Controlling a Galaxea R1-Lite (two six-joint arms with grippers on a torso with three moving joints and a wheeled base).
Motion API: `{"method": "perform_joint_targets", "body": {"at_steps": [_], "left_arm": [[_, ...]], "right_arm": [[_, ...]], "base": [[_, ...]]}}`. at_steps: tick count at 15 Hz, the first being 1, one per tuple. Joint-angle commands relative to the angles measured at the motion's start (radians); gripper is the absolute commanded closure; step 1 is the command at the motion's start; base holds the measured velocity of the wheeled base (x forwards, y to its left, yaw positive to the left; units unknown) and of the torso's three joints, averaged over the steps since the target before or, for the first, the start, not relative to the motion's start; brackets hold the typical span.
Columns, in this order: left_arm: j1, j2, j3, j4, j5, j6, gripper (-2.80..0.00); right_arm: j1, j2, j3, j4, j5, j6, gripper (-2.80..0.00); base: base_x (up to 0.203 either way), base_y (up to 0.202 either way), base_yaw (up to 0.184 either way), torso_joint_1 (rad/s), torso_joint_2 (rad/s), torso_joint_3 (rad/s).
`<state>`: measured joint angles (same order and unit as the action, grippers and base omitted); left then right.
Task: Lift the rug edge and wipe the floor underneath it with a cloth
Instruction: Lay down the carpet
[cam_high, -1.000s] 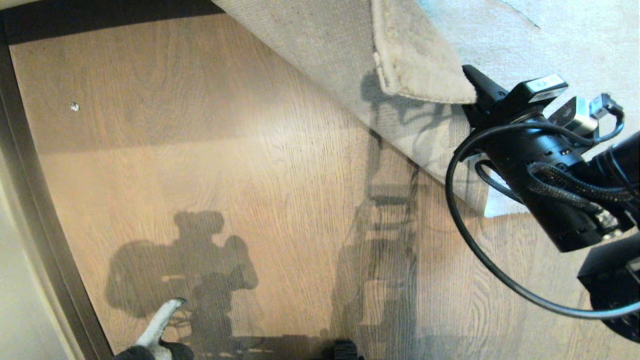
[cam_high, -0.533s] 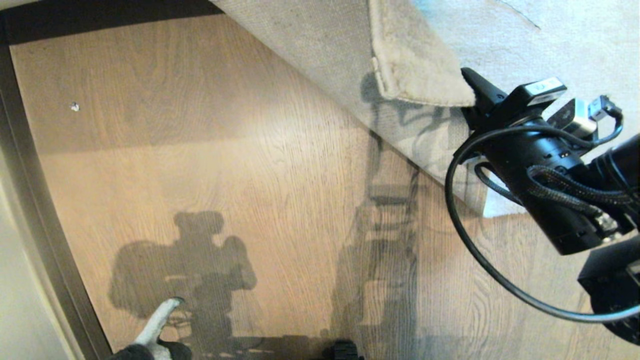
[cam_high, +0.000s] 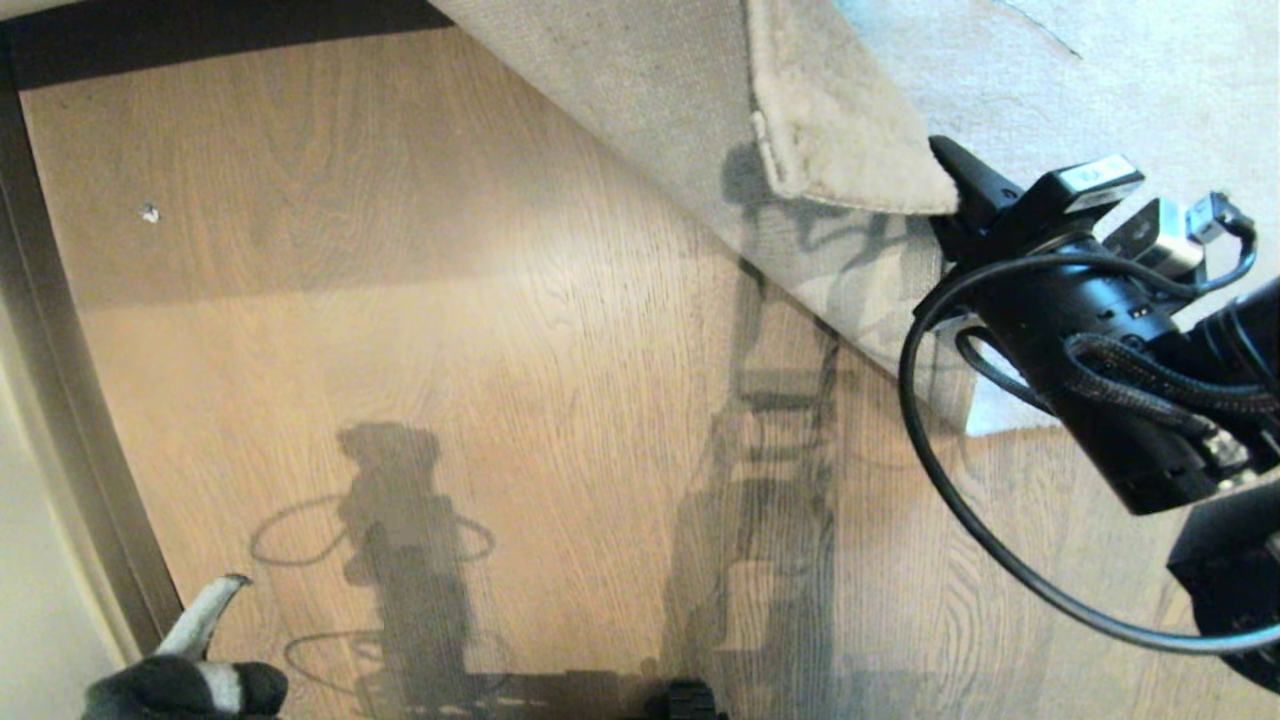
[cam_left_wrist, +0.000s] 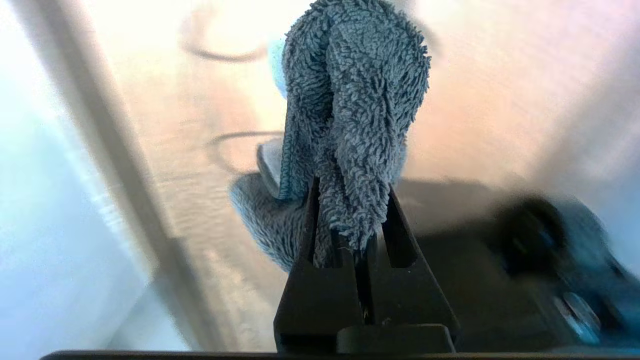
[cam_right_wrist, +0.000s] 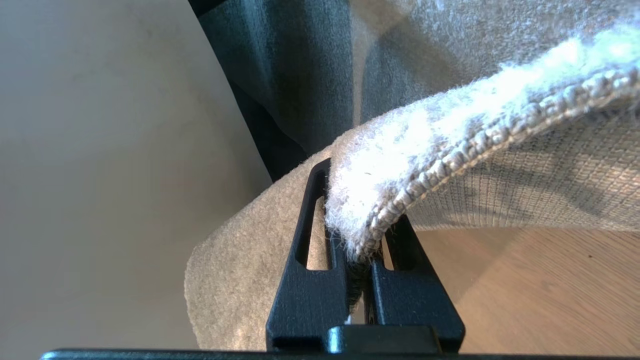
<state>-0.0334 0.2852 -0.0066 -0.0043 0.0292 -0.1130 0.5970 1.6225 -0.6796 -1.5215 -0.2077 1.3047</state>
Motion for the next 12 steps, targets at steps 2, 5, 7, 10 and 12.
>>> {"method": "perform_joint_targets", "body": {"at_steps": [2,5,7,10,12], "left_arm": [[0.082,-0.029,0.002,-0.005,0.001,-0.001,0.0],[0.049,-0.142,0.002,-0.006,0.001,-0.001,0.0],[0.039,-0.261,0.003,-0.008,0.001,-0.001,0.0],[0.033,-0.285,0.004,-0.013,0.001,-0.001,0.0],[0.033,-0.285,0.004,-0.013,0.001,-0.001,0.0]], "right_arm": [[0.001,-0.023,0.029,-0.043,-0.001,0.008,0.0],[0.001,-0.035,0.035,-0.043,-0.001,0.01,0.0],[0.001,-0.038,0.034,-0.043,-0.001,0.01,0.0],[0.0,-0.044,0.045,-0.043,0.001,0.008,0.0],[0.0,-0.044,0.054,-0.043,0.001,0.007,0.0]], "base": [[0.0,0.0,0.0,0.0,0.0,0.0],[0.0,0.0,0.0,0.0,0.0,0.0],[0.0,0.0,0.0,0.0,0.0,0.0],[0.0,0.0,0.0,0.0,0.0,0.0],[0.0,0.0,0.0,0.0,0.0,0.0]]}}
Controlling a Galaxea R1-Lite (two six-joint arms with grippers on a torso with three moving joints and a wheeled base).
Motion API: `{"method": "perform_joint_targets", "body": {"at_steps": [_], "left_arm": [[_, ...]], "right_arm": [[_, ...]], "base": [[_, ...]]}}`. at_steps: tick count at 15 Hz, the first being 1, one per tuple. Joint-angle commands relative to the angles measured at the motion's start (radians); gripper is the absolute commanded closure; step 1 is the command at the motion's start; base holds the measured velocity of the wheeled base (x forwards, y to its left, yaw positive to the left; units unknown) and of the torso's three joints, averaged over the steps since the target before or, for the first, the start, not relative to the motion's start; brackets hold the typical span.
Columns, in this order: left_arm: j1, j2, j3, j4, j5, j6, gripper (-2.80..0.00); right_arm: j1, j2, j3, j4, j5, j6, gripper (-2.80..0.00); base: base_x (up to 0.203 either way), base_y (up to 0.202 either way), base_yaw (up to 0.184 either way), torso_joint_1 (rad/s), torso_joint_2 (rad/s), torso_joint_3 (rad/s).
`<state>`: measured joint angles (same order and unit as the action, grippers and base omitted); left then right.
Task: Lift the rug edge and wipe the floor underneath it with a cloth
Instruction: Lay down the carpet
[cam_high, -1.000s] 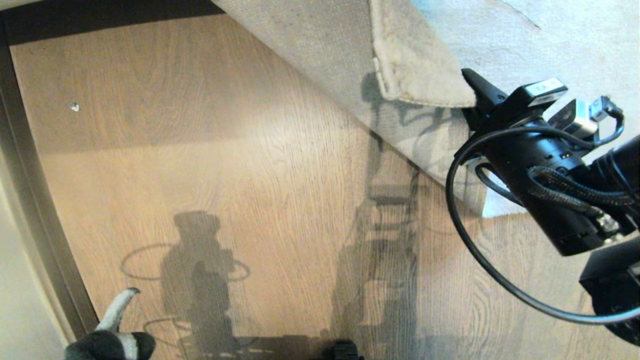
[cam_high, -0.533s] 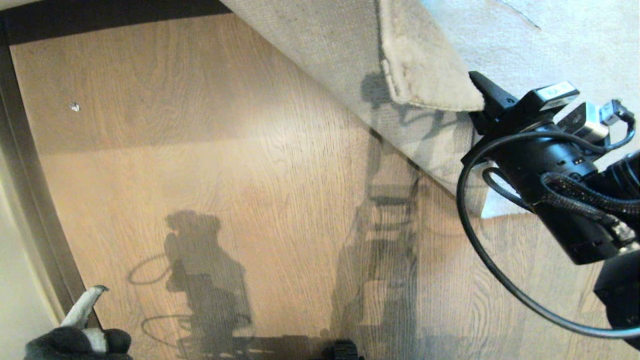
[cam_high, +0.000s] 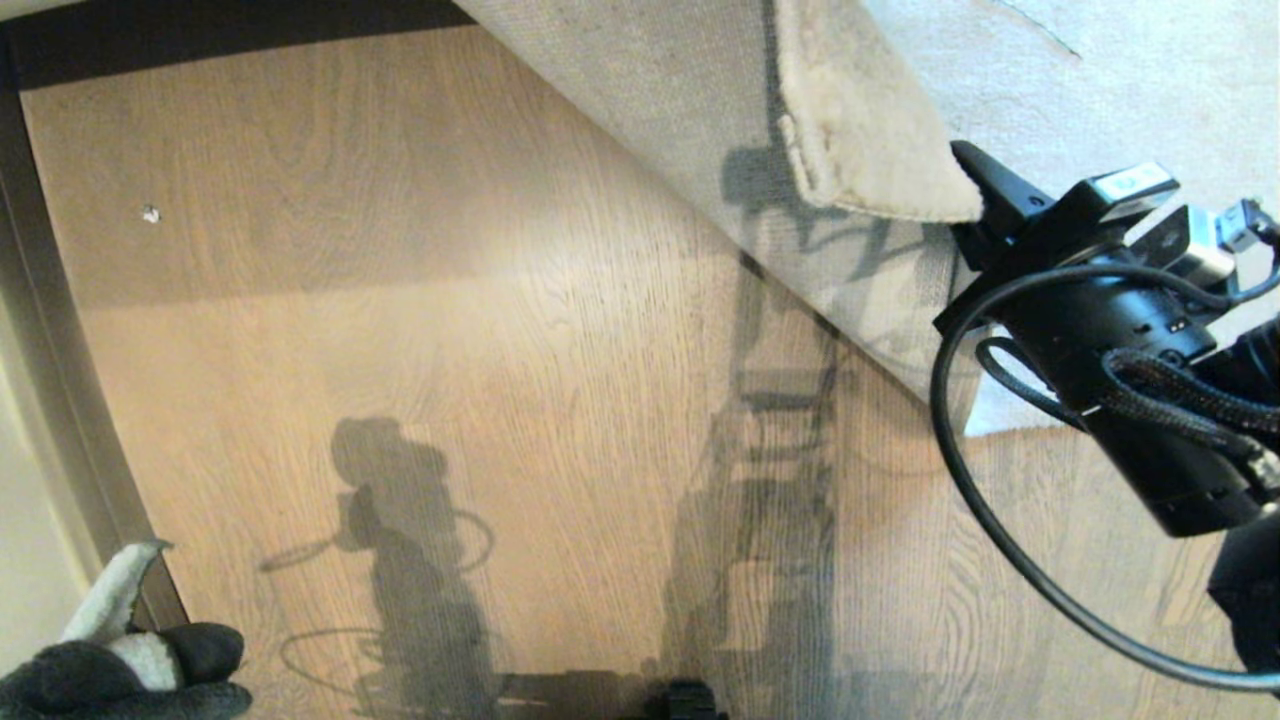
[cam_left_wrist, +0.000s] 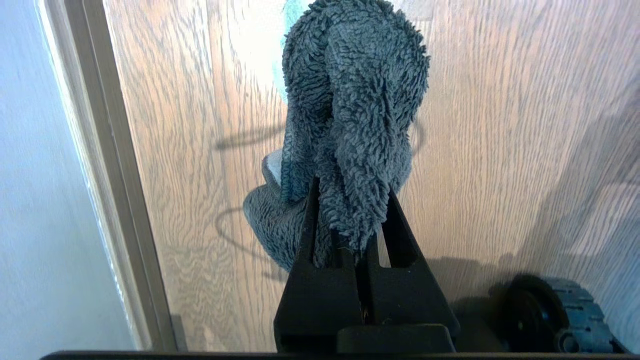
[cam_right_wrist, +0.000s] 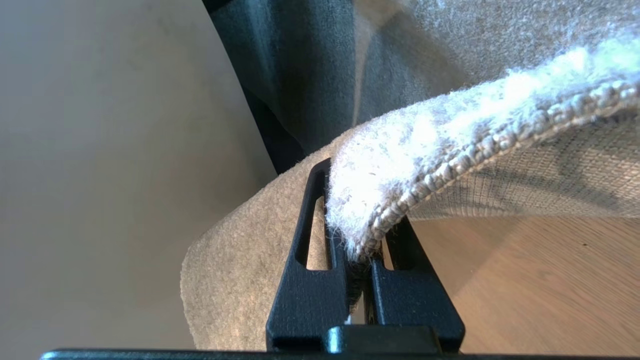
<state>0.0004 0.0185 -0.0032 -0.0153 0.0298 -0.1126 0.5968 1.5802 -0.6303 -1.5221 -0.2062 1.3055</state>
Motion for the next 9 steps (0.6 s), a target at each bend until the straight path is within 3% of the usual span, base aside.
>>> {"method": "perform_joint_targets", "body": {"at_steps": [1,9], "left_arm": [[0.0,-0.019,0.0,-0.002,0.001,-0.001,0.0],[0.0,-0.019,0.0,-0.002,0.001,-0.001,0.0]], "right_arm": [[0.0,-0.001,0.004,-0.043,-0.001,0.005,0.0],[0.0,-0.011,0.031,-0.043,-0.004,-0.026,0.0]], "base": [[0.0,0.0,0.0,0.0,0.0,0.0],[0.0,0.0,0.0,0.0,0.0,0.0]]}}
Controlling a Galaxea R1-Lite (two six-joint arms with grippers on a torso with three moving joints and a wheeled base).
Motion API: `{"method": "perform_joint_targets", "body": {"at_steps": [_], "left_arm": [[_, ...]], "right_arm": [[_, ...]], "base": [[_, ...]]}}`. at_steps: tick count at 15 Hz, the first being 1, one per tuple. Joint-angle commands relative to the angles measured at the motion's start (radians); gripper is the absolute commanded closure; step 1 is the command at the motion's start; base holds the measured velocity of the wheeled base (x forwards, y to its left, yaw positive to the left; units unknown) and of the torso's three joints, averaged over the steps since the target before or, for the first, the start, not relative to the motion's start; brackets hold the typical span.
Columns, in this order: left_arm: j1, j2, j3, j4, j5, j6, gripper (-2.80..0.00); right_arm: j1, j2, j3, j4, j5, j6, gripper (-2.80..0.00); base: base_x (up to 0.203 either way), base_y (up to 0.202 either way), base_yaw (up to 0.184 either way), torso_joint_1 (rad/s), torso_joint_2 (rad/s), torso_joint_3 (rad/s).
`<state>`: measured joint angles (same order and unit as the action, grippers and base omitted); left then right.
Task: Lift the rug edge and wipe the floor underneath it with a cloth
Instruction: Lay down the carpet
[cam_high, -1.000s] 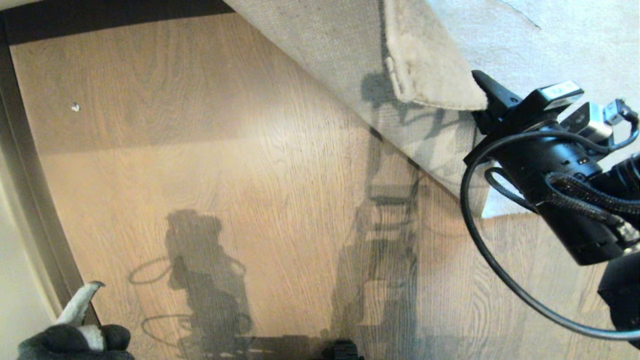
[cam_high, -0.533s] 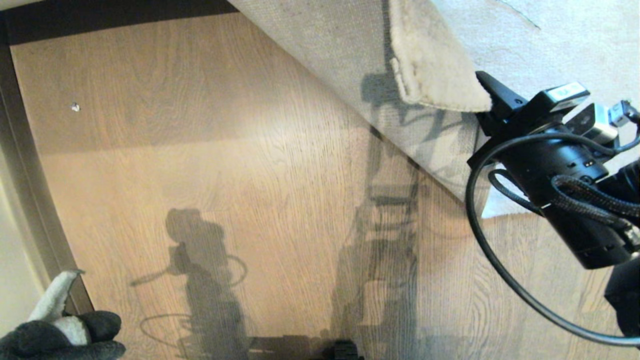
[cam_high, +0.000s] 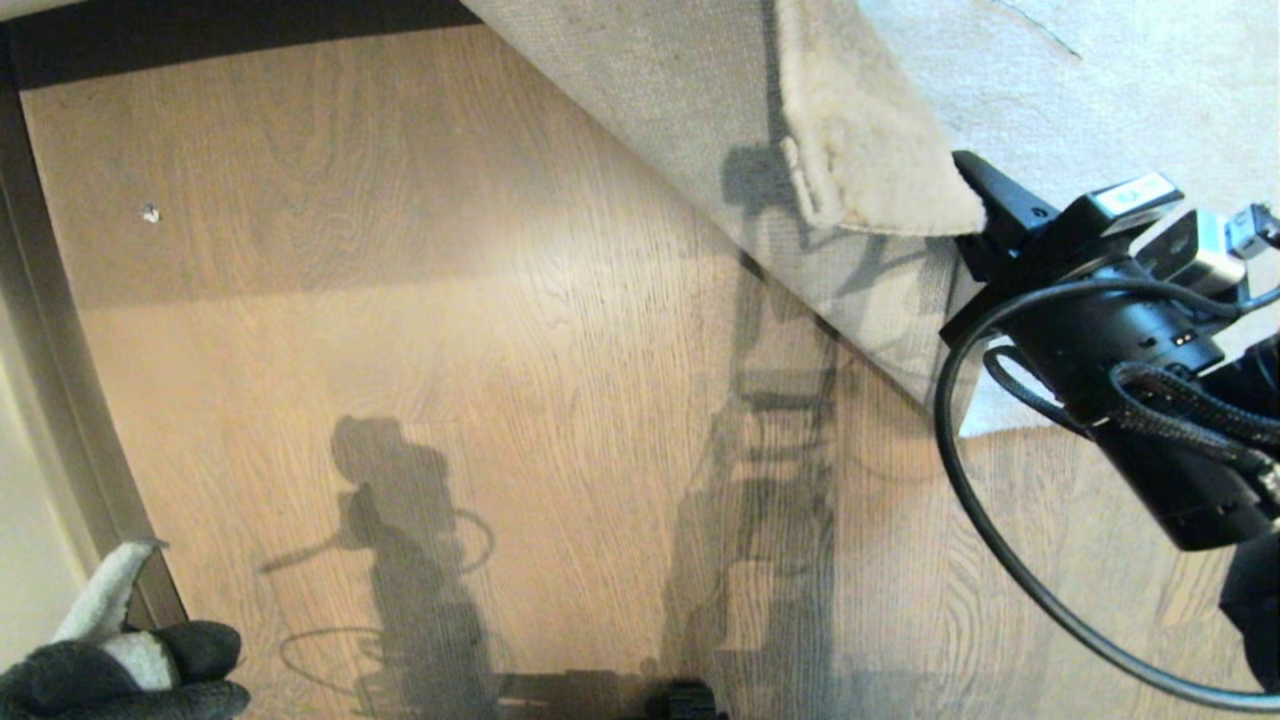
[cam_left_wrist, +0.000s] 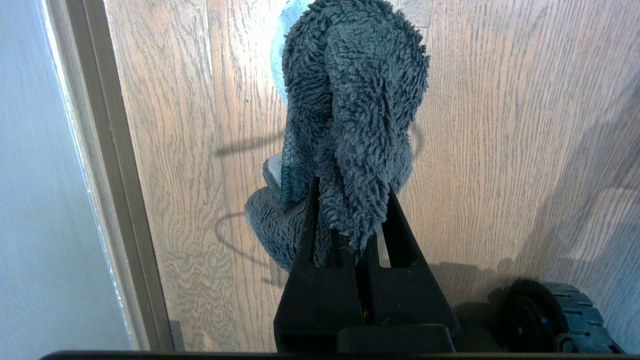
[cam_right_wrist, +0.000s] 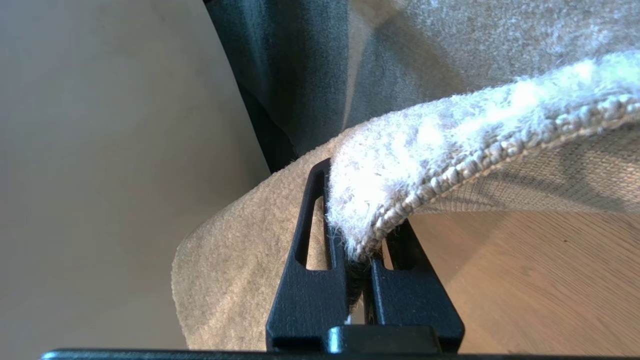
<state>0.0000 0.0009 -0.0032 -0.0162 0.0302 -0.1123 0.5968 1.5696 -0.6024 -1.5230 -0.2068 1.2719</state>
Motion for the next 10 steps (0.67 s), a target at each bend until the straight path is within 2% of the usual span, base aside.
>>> {"method": "perform_joint_targets", "body": {"at_steps": [1,10], "left_arm": [[0.0,-0.001,0.0,-0.001,0.0,-0.001,0.0],[0.0,-0.001,0.0,-0.001,0.0,-0.001,0.0]], "right_arm": [[0.0,0.0,0.004,-0.042,-0.003,0.006,0.0],[-0.002,-0.007,0.007,-0.042,-0.008,0.004,0.0]], "base": [[0.0,0.0,0.0,0.0,0.0,0.0],[0.0,0.0,0.0,0.0,0.0,0.0]]}}
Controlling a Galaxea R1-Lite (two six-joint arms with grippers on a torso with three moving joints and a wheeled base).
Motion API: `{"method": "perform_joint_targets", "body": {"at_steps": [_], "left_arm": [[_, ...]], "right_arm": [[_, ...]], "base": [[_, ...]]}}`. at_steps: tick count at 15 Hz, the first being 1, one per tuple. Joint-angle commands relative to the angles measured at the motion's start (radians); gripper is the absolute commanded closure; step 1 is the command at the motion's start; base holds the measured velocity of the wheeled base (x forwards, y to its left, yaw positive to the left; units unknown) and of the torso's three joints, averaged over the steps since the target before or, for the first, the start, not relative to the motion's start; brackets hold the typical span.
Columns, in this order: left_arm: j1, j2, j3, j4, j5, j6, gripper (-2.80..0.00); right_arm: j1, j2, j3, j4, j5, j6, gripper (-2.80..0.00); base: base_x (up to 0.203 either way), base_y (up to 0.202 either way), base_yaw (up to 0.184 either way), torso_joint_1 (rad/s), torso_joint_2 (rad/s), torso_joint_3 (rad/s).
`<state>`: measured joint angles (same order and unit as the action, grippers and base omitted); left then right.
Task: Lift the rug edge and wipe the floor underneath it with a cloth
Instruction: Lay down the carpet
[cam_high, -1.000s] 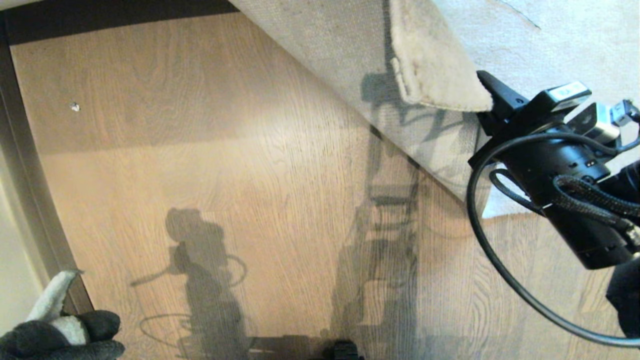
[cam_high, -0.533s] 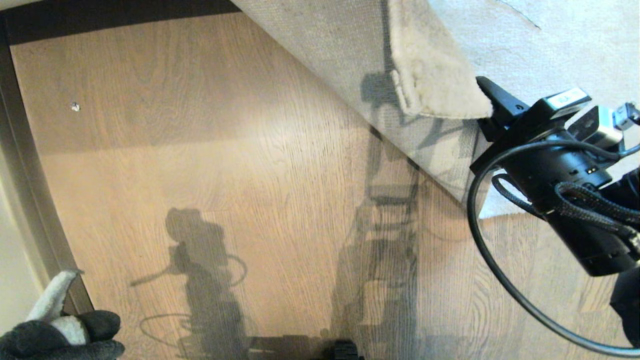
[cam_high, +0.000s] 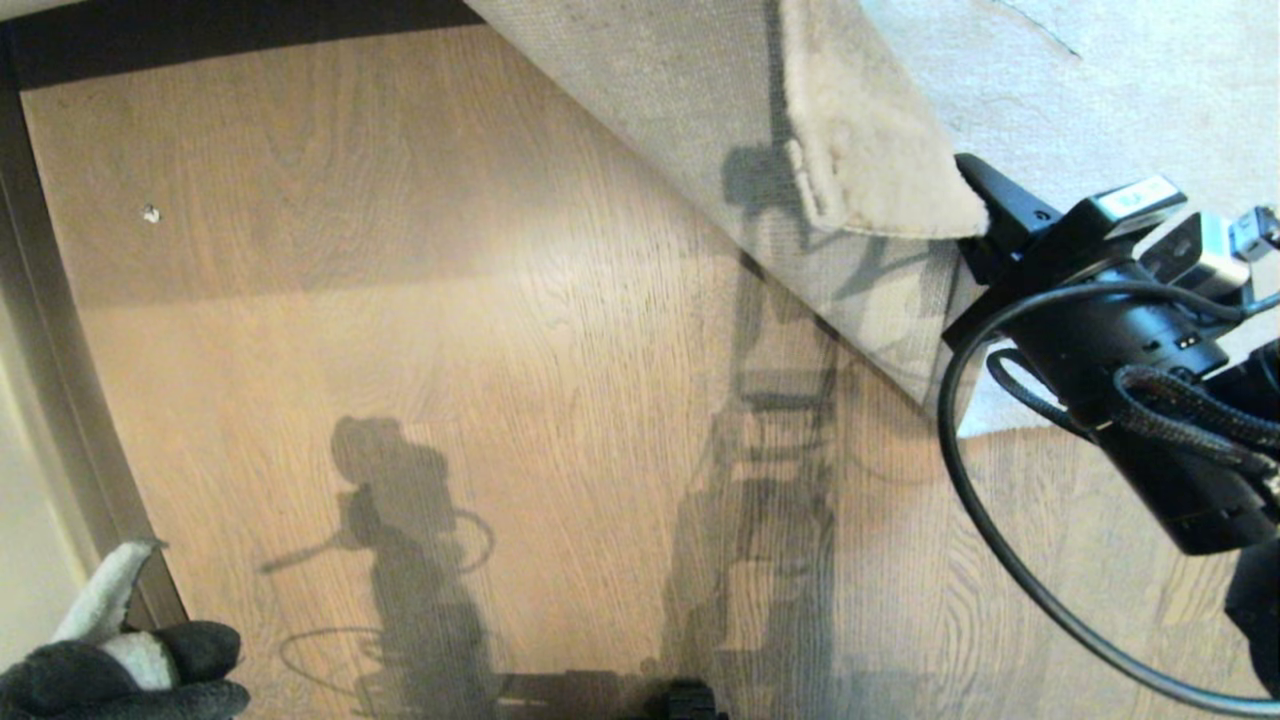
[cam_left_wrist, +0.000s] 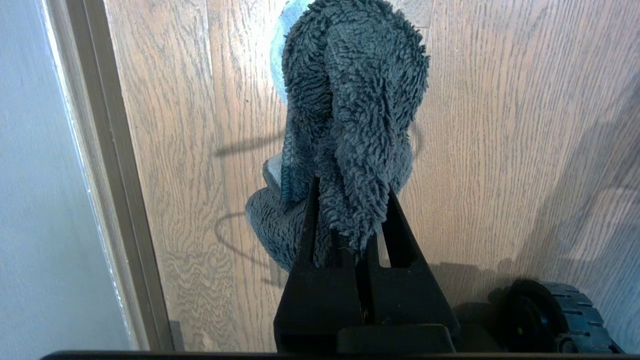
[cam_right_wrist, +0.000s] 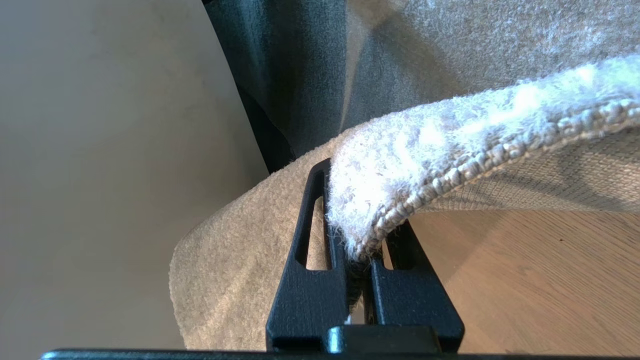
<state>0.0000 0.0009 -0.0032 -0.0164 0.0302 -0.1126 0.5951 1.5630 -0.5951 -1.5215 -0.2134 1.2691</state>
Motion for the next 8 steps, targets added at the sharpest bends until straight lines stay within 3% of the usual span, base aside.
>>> {"method": "perform_joint_targets", "body": {"at_steps": [1,8], "left_arm": [[0.0,-0.001,0.0,0.0,0.0,-0.001,0.0],[0.0,-0.001,0.0,0.0,0.0,-0.001,0.0]], "right_arm": [[0.0,0.0,0.0,-0.043,0.0,0.007,0.0],[0.0,0.009,0.014,-0.043,-0.001,0.001,0.0]], "base": [[0.0,0.0,0.0,0.0,0.0,0.0],[0.0,0.0,0.0,0.0,0.0,0.0]]}}
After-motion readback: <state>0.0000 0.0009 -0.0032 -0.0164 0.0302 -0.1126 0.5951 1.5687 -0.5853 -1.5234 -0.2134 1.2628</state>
